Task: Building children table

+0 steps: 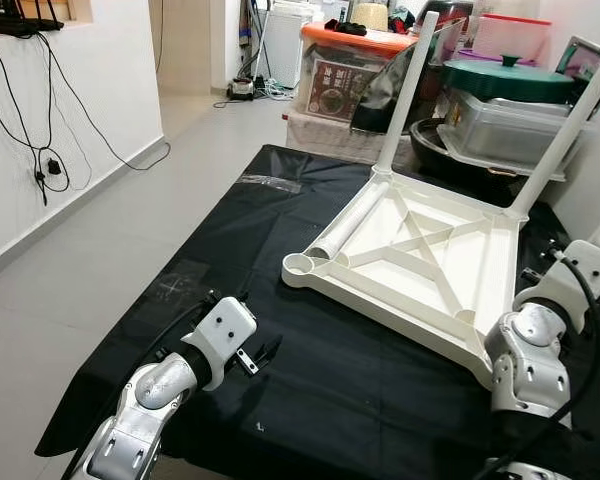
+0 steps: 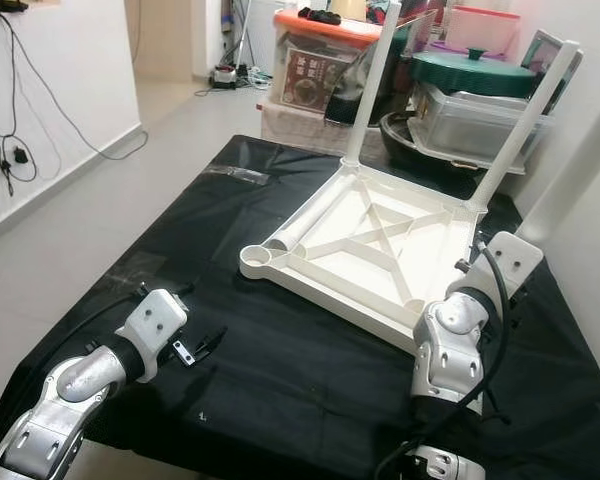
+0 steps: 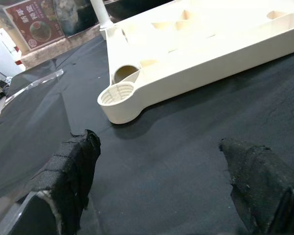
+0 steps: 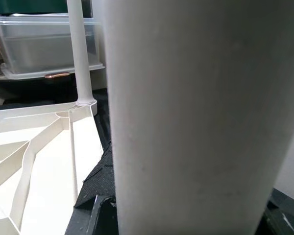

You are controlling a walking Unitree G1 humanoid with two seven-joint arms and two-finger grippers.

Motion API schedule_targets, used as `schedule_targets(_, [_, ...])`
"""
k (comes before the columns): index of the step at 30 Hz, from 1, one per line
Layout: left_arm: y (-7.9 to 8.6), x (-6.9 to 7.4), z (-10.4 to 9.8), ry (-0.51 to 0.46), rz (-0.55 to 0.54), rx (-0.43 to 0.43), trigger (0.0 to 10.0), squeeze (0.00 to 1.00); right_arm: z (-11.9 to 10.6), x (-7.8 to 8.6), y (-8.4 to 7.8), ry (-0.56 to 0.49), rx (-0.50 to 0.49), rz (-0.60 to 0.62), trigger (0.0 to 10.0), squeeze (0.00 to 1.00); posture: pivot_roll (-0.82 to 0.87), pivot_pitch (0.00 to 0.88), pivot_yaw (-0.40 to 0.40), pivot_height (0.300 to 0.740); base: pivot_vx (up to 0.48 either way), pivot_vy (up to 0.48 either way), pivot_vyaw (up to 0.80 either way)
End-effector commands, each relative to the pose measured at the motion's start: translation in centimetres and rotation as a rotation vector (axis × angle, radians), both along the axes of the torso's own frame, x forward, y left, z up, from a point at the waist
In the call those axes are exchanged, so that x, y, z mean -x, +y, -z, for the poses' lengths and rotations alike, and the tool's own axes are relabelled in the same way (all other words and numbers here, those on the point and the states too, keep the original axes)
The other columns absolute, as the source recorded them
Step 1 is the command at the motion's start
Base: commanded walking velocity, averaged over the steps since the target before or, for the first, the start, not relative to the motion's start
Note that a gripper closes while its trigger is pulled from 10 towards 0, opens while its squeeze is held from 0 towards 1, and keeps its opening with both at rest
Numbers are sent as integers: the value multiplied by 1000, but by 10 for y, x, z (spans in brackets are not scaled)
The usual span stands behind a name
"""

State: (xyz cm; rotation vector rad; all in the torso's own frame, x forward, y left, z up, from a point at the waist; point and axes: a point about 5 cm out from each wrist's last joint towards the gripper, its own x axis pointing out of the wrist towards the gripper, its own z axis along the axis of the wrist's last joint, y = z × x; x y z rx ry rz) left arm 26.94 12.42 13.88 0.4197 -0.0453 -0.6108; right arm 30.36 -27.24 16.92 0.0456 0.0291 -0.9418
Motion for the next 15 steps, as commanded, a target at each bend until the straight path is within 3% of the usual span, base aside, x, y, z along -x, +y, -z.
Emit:
schedule_targets(1, [-2, 0, 1, 11, 11, -8, 10000, 0, 40, 9, -4, 193, -49, 14, 4784, 0, 48, 0, -97, 740, 0, 0, 0])
schedule_targets(2, [-2, 0, 1, 12, 12, -8, 10000, 0, 39, 8, -3, 196, -43, 7, 8784, 0, 47, 0, -96, 740, 0, 0, 0])
schedule_targets(3, [-2, 0, 1, 12, 12, -8, 10000, 0, 39, 8, -3, 196, -43, 7, 8784, 0, 47, 0, -96, 740, 0, 0, 0])
schedule_targets(4, [-2, 0, 1, 11, 12, -8, 10000, 0, 39, 8, -1, 202, -44, 4, 9882, 0, 47, 0, -96, 740, 0, 0, 0])
schedule_targets(8, [-2, 1, 1, 12, 11, -8, 10000, 0, 39, 8, 1, 197, -46, -5, 10000, 0, 44, 0, -96, 740, 0, 0, 0])
schedule_targets(9, [-2, 1, 1, 12, 11, -8, 10000, 0, 36, 9, 6, 177, -51, -15, 10000, 1000, 41, 0, -96, 740, 0, 0, 0])
schedule_targets(15, [-2, 1, 1, 13, 9, -7, 10000, 0, 27, 14, 14, 122, -44, -29, 10000, 1000, 38, 0, -98, 740, 0, 0, 0])
